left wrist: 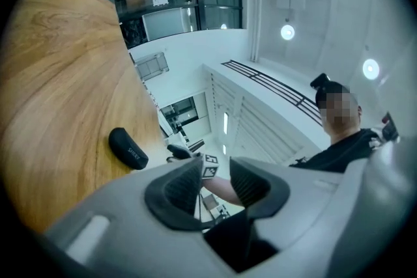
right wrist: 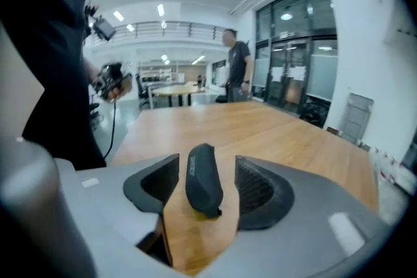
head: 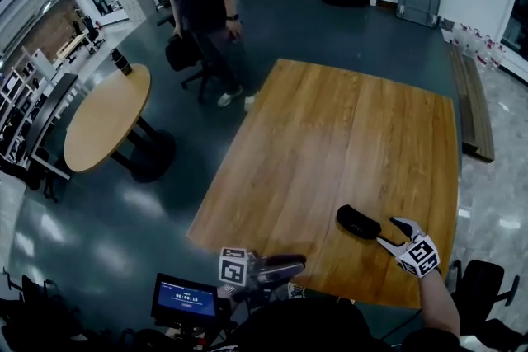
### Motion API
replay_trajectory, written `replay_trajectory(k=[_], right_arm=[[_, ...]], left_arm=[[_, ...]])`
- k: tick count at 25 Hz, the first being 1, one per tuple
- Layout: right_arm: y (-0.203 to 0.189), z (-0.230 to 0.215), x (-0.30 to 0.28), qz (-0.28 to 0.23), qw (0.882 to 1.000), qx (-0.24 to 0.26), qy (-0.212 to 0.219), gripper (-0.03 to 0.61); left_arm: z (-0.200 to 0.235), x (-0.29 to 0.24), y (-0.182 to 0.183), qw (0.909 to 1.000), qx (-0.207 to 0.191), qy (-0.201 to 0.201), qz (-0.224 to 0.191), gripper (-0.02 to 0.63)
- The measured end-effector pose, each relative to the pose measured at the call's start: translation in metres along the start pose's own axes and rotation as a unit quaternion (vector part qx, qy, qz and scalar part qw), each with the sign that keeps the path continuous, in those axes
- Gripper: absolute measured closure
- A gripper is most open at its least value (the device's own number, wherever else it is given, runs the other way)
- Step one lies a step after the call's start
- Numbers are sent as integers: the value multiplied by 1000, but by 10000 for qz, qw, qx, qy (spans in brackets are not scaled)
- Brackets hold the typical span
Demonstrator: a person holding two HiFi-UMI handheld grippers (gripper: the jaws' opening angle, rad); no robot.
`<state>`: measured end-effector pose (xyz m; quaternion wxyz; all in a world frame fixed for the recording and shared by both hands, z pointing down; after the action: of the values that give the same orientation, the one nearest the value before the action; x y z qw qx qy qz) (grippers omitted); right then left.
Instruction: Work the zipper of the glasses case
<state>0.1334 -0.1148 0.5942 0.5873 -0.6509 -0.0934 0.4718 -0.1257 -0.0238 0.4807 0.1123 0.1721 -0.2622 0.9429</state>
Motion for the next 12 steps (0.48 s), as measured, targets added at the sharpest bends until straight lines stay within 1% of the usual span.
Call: replay_trajectory(k=[1,2,3,4,5,6,8,10,12], right_arm=[[12,0,8,-268,9985,-405,-247,340],[24,1,16,-533,9942,-801,-486,380],[35,3,25,-795,9872,-1186,-711,440],[44,4,32,-1050,9782,-1551,-902,514],[53,7,37,-1283,9685,-1863,-1037,573],[62,11,40,-1475,9603,-2084,-1121,574],[83,26,42,-1740,9506,-2266,-1217,574],[102,48,52,-1878,9445,-2374,-1280,574],[112,69,70,-1951,9387,-2519,-1319,574]], left_arm=[[-1,2,1,10000,-64,21,56,489],[-2,2,1,9998,-126,37,120,510],[-3,2,0,9996,-186,44,187,518],[-1,0,0,9993,-255,49,256,524],[1,-2,0,9988,-348,64,326,541],[5,-5,2,9980,-475,98,398,561],[8,-9,9,9953,-786,193,540,612],[2,-17,9,9922,-1031,287,633,612],[-5,-28,1,9867,-1372,513,705,612]])
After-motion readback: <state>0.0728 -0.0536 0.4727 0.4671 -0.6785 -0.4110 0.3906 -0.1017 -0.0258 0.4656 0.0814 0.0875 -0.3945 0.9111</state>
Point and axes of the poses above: the fingertips, and each gripper's own axes: x backward along the fingers, z to its left, y out of its top, the point moved 3 cm from there along x, backward along the fingers, and after that the axes turned 14 degrees about -y, right-handed, at the moved point
